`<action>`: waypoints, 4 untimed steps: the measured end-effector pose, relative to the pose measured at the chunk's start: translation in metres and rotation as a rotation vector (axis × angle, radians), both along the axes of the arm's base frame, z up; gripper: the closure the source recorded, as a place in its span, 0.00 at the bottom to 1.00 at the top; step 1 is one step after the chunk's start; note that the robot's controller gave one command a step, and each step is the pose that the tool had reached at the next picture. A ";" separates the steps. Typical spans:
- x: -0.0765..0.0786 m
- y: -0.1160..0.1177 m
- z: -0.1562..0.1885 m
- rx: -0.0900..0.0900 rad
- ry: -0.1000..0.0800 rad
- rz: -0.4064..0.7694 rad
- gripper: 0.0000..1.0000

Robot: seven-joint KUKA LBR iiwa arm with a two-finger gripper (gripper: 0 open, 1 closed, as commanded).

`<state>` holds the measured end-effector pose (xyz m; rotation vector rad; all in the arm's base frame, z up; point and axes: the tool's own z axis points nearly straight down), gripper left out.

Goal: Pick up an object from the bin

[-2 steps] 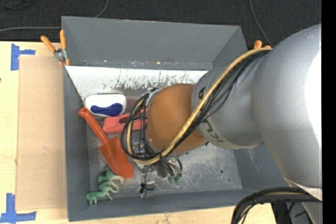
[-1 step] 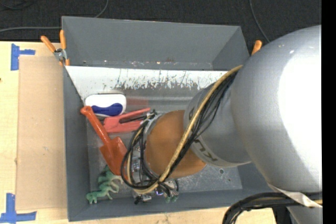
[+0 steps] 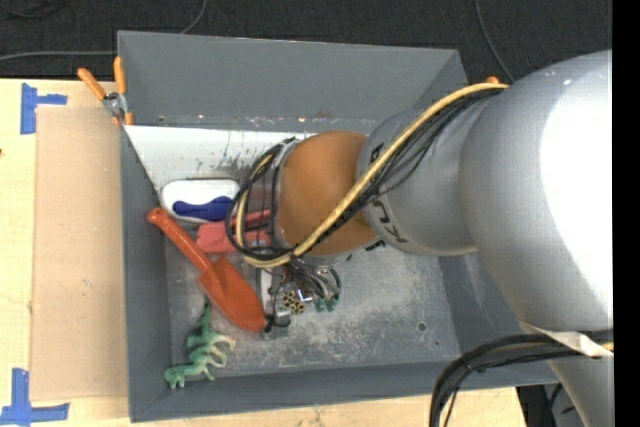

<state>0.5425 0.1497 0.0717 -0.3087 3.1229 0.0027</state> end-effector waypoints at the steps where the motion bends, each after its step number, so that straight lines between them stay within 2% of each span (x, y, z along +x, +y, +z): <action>1: 0.000 0.015 -0.001 -0.001 -0.006 -0.008 0.00; 2: 0.003 0.039 -0.002 0.001 -0.005 0.154 0.00; 3: -0.023 -0.060 0.007 0.003 -0.003 -0.187 1.00; 4: -0.023 -0.060 0.007 0.003 -0.003 -0.188 1.00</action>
Offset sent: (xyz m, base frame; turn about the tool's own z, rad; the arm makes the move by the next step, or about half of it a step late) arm 0.0087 0.0224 -0.0017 -0.2785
